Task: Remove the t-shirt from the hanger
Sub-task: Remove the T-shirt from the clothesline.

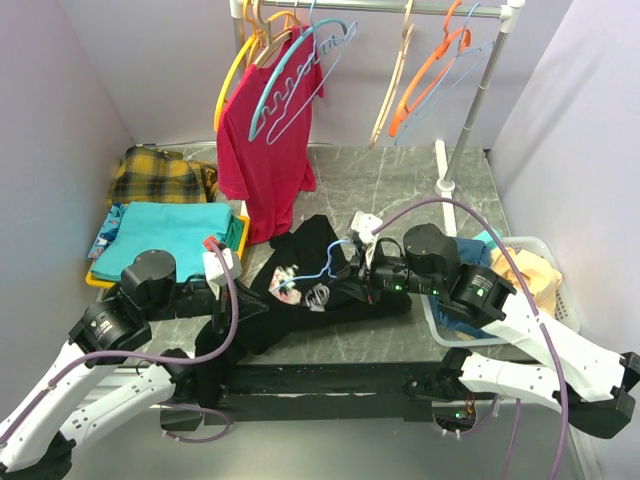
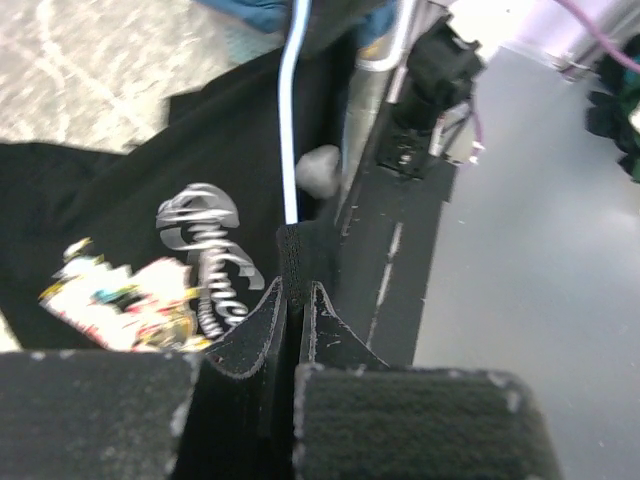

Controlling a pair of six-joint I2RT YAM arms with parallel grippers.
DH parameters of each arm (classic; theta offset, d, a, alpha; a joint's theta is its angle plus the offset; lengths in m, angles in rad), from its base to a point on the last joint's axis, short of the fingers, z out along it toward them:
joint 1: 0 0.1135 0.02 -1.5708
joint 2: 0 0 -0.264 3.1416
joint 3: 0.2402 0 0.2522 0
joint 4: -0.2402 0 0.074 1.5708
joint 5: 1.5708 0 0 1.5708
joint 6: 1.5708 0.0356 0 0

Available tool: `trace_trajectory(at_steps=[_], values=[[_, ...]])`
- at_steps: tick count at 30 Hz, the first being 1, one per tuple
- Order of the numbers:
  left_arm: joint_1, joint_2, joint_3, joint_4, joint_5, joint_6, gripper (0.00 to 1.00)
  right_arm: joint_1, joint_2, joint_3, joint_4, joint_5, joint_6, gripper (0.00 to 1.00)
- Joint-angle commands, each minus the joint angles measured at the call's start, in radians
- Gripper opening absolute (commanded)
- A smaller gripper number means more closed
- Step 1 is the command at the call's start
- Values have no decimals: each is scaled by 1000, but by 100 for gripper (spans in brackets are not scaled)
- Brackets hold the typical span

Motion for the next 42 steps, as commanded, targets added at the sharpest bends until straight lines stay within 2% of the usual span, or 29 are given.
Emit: trace_trajectory(at_steps=[1,3,5,6,7,10,16,19,22,24,29,35,37,38,40,41,42], values=[[-2,-2,12,96,14,-2,1,29,-1,27,61,74,1,9],[-4,-8,17,71,-47,-5,1,34,-21,21,54,97,-2,8],[-2,-27,21,57,-102,-20,23,35,-49,18,38,136,-2,1],[-2,-36,21,48,-162,-23,28,35,-58,20,32,140,-2,0],[-2,-56,21,45,-193,-26,51,37,-67,26,3,131,-29,0],[-2,-102,18,39,-363,-58,71,37,-78,50,-34,169,-35,0],[-2,-207,11,28,-624,-106,79,35,-115,67,-70,200,-72,0],[-2,-275,-21,17,-682,-129,78,37,-142,76,-72,205,-84,0],[-2,-317,-32,30,-627,-149,77,37,-162,95,-78,199,-101,0],[-2,-315,-58,59,-641,-170,78,37,-165,121,-86,193,-112,0],[-4,-214,-95,94,-656,-198,80,37,-155,168,-106,179,-127,0],[-2,-99,-138,204,-601,-238,75,35,-158,173,-81,162,-120,0],[-4,-76,-154,253,-624,-246,72,37,-158,171,-74,157,-111,0],[-4,-68,-158,269,-650,-249,69,37,-155,170,-74,157,-108,0],[-4,-41,-157,281,-739,-267,50,37,-153,167,-77,157,-101,0],[-2,-28,-151,274,-770,-276,34,35,-155,159,-78,157,-100,0],[-4,-5,-134,263,-797,-285,11,37,-159,155,-80,165,-98,0]])
